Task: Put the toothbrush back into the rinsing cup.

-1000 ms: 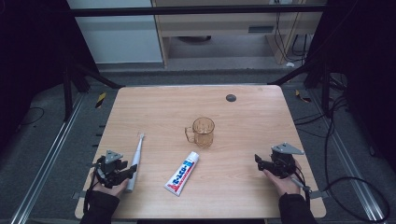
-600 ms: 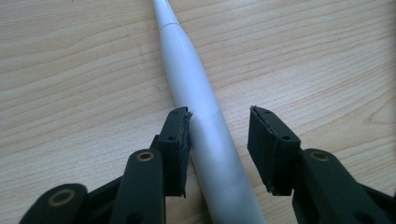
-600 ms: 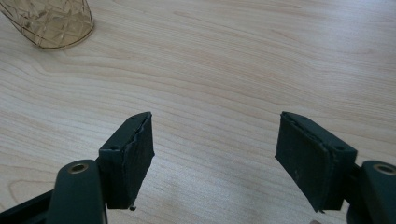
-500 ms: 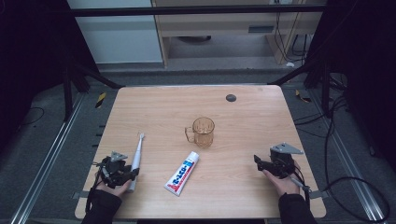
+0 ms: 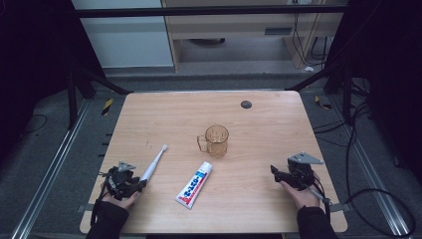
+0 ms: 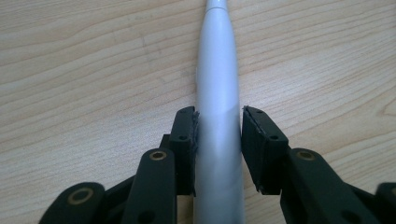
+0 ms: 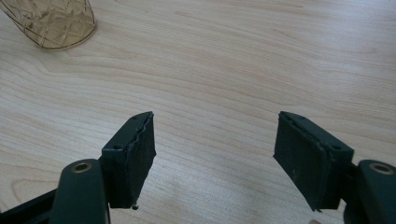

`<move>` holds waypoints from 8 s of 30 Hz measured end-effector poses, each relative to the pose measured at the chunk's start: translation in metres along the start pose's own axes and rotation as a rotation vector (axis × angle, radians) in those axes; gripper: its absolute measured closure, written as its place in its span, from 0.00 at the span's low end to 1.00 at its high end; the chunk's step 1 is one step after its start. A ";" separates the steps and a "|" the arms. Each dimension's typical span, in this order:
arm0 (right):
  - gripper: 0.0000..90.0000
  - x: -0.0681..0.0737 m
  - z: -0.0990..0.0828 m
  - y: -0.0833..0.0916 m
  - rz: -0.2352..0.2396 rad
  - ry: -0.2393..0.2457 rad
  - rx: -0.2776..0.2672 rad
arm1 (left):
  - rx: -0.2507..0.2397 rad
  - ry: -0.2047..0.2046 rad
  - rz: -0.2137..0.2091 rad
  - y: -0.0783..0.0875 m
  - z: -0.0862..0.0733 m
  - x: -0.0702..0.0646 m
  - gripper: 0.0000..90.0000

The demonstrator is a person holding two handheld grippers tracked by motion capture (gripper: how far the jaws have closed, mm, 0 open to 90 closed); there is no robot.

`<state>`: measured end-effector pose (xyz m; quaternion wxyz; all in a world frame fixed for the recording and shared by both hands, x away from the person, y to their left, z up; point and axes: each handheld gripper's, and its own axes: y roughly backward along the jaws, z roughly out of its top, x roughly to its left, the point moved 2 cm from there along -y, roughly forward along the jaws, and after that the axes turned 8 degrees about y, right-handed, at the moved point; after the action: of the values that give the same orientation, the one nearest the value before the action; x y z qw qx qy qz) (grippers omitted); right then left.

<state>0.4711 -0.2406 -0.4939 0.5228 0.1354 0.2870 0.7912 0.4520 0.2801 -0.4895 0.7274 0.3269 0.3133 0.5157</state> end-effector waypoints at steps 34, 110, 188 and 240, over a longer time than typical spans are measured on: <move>0.32 -0.003 -0.001 0.000 0.011 -0.008 0.018 | 0.147 -0.162 0.000 -0.004 0.059 -0.005 0.60; 0.36 -0.003 0.000 -0.002 0.033 -0.006 0.025 | 0.366 -0.121 -0.029 -0.048 0.076 0.000 0.74; 0.17 -0.006 0.001 0.002 -0.047 -0.005 -0.072 | -0.729 0.054 -0.069 0.052 0.185 -0.109 0.74; 0.18 -0.007 0.000 0.002 -0.048 -0.007 -0.092 | -0.793 0.042 -0.170 -0.008 0.201 -0.198 0.74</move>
<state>0.4726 -0.2470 -0.4921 0.5484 0.1069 0.2515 0.7903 0.5619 0.0582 -0.3541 0.8305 -0.0164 0.1308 0.5412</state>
